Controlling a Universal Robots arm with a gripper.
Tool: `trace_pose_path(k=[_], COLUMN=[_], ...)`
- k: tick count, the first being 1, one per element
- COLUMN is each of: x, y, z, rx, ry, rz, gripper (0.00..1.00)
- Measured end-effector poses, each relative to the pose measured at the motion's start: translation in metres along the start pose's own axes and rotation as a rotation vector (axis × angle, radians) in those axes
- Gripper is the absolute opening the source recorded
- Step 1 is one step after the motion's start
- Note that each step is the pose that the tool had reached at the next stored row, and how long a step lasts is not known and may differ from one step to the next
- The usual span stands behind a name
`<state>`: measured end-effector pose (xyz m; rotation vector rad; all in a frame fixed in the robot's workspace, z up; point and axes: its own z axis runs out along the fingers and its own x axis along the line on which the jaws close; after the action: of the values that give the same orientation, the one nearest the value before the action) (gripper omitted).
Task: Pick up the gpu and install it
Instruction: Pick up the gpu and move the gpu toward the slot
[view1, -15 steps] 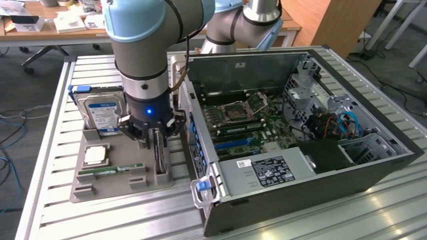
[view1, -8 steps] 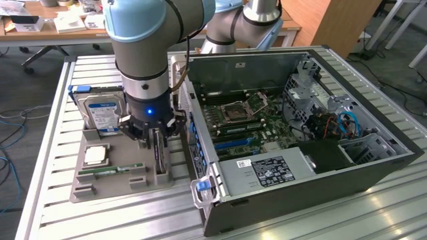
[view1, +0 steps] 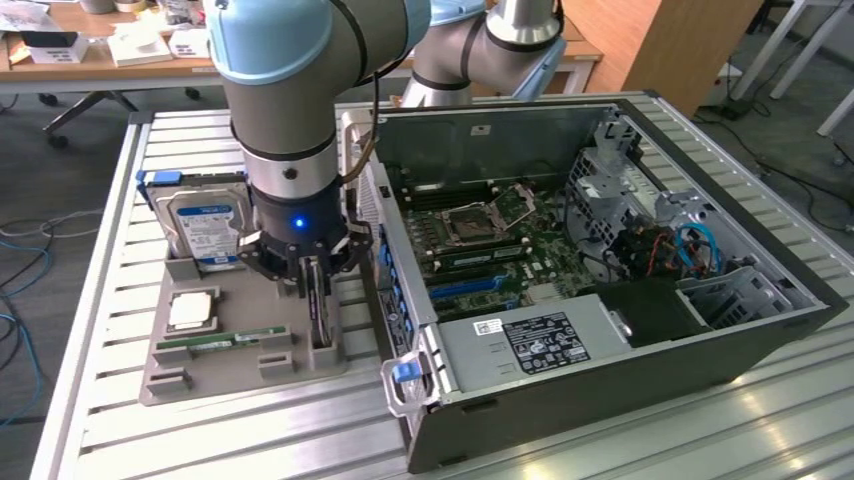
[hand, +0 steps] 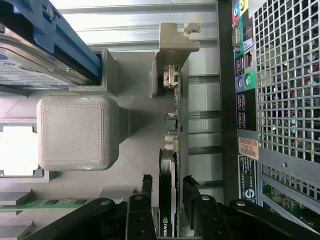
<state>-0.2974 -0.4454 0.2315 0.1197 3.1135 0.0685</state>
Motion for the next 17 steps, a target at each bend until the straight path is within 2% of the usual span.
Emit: trace_pose_path(k=[1,2,17], x=[0.0,0.0,0.0], y=[0.0,0.0,0.0], z=[0.0,0.0,0.0], rx=[0.0,0.0,0.0], ry=[0.0001,0.0001,0.0001], rz=[0.0,0.0,0.0], gripper=[0.42,0.35,0.35])
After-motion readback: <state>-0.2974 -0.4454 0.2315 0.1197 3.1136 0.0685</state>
